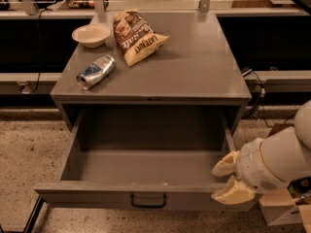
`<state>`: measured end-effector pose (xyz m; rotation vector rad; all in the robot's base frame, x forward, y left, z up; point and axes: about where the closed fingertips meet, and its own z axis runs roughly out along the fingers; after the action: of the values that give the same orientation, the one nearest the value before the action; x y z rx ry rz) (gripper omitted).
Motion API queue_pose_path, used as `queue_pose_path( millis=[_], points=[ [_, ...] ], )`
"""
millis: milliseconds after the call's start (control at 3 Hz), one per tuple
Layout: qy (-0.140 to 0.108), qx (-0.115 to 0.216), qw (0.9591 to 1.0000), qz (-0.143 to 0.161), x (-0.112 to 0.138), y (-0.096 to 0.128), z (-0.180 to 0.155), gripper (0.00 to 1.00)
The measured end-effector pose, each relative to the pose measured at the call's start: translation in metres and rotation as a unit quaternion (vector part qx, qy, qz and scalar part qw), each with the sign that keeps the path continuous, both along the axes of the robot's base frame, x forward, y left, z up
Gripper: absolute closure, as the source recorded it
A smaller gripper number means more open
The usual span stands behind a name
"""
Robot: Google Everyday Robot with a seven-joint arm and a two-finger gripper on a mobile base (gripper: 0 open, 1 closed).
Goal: Close top drawer
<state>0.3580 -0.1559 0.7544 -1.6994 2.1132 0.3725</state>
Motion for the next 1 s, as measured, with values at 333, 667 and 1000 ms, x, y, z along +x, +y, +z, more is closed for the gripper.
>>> queue_pose_path(
  millis=[333, 667, 1000],
  points=[
    [0.008, 0.007, 0.9999, 0.003, -0.018, 0.003, -0.014, 0.70],
    [0.023, 0.007, 0.9997, -0.009, -0.031, 0.005, -0.045, 0.93],
    [0.015, 0.016, 0.9992, -0.032, -0.042, 0.004, -0.068, 1.00]
  ],
)
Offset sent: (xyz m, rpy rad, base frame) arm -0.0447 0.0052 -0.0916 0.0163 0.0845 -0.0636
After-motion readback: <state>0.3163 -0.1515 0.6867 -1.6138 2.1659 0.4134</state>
